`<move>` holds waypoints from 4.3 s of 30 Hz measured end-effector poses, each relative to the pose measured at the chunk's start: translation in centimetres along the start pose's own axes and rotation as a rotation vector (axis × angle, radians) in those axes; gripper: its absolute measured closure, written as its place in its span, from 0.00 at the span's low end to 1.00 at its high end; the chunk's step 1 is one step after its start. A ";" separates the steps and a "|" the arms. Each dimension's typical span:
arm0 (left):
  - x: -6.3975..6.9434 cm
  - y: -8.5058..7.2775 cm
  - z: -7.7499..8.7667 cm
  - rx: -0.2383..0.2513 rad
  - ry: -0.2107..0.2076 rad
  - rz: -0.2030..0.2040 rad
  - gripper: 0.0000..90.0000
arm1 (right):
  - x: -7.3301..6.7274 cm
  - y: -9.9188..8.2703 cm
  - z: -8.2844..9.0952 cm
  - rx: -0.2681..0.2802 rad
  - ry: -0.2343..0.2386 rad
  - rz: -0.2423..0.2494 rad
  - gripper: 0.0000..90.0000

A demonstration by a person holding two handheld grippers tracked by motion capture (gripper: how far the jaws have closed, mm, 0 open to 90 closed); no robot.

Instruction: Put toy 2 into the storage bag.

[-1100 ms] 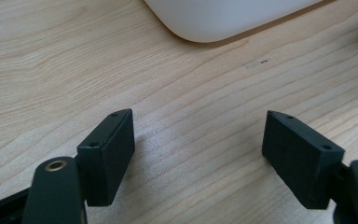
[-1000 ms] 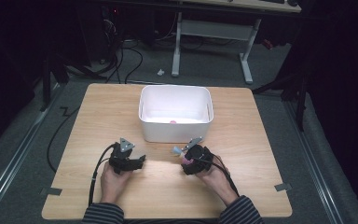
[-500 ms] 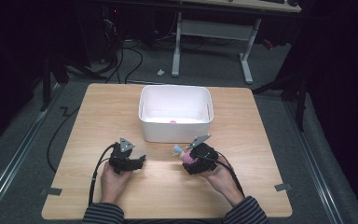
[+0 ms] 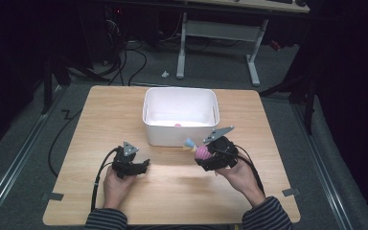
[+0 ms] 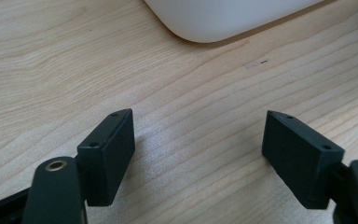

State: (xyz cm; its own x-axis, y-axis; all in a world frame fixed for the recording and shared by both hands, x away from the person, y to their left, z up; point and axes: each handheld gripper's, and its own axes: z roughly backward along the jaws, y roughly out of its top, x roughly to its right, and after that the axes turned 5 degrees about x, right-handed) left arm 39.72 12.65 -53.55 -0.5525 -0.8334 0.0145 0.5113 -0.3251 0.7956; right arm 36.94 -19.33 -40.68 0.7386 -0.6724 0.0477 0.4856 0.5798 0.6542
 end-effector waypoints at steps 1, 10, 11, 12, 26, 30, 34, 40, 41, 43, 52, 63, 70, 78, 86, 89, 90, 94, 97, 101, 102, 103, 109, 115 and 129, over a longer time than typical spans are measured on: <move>0.0 0.0 0.0 0.000 0.000 0.000 0.29 | 0.2 0.2 0.3 0.006 -0.002 0.001 0.38; 0.0 0.0 0.0 0.002 0.001 -0.001 0.29 | 1.3 2.3 2.7 0.051 -0.007 0.022 0.38; 0.0 0.0 0.0 0.002 0.001 0.000 0.29 | 1.5 2.6 3.0 0.057 -0.008 0.024 0.38; 0.0 0.0 0.0 0.002 0.001 0.000 0.29 | 1.6 2.9 3.2 0.061 -0.009 0.022 0.38; 0.0 0.0 0.0 0.003 0.002 0.001 0.29 | 3.7 6.7 4.6 0.094 -0.044 0.022 0.37; 0.0 0.0 0.0 0.002 0.001 0.001 0.29 | 4.7 8.7 4.6 0.121 -0.063 0.027 0.37; 0.0 0.0 0.0 0.001 0.002 0.001 0.29 | 5.6 10.0 3.8 0.113 -0.055 0.017 0.37; 0.0 0.0 0.0 0.003 0.002 0.001 0.29 | 6.3 10.3 2.5 0.094 -0.065 -0.001 0.37; 0.0 0.0 0.0 0.003 0.001 0.001 0.29 | 6.5 10.3 2.2 0.089 -0.065 -0.005 0.37; 0.0 0.0 0.0 0.002 0.001 0.001 0.29 | 7.0 10.3 1.8 0.080 -0.073 -0.013 0.37; 0.0 0.0 0.0 0.001 0.003 0.000 0.29 | 8.2 10.2 1.0 0.092 -0.071 -0.056 0.37; 0.0 0.0 0.0 0.002 0.003 0.001 0.29 | 8.2 10.8 -0.8 0.051 -0.056 -0.032 0.37; 0.0 0.0 0.0 0.002 0.003 0.002 0.29 | 8.1 11.2 -2.2 0.010 -0.037 -0.030 0.37; 0.0 0.0 0.0 0.002 0.000 0.004 0.29 | 7.2 10.8 -3.8 -0.047 0.013 -0.003 0.37; 0.0 0.0 0.0 0.002 0.002 0.002 0.29 | 7.0 10.9 -4.3 -0.069 0.033 -0.008 0.37; 0.0 0.0 0.0 0.002 0.003 0.001 0.29 | 7.1 10.8 -4.3 -0.068 0.043 -0.010 0.36; 0.0 0.0 0.0 0.003 0.003 0.002 0.29 | 7.2 10.8 -4.3 -0.068 0.048 -0.014 0.36; 0.0 0.0 0.0 0.002 0.003 0.001 0.29 | 7.4 10.7 -4.3 -0.062 0.057 -0.033 0.35; 0.0 0.0 0.0 0.004 0.003 0.002 0.29 | 7.3 10.6 -4.0 -0.050 0.054 -0.033 0.34; 0.0 0.0 0.0 0.004 0.003 0.002 0.29 | 7.4 10.2 -3.3 -0.027 0.039 -0.034 0.34; 0.0 0.0 0.0 0.003 0.003 0.002 0.29 | 7.5 10.0 -3.1 -0.015 0.036 -0.039 0.34; 0.0 0.0 0.0 0.003 0.003 0.002 0.29 | 7.6 9.8 -2.9 -0.003 0.035 -0.043 0.34; 0.0 0.0 0.0 0.004 0.004 0.002 0.29 | 7.8 8.3 -1.0 0.069 0.004 -0.060 0.37; 0.0 0.0 0.0 0.004 0.004 0.002 0.29 | 7.7 6.4 1.4 0.141 -0.034 -0.093 0.39; 0.0 0.0 0.0 0.002 -0.001 0.004 0.29 | 7.2 1.2 5.0 0.235 -0.087 -0.148 0.41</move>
State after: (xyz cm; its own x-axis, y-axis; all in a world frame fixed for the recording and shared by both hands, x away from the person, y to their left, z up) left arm 39.73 12.67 -53.56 -0.5510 -0.8343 0.0178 0.5121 -0.3212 0.7966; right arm 40.53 -25.81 -35.73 0.6204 -0.7843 -0.0033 0.4556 0.3569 0.8155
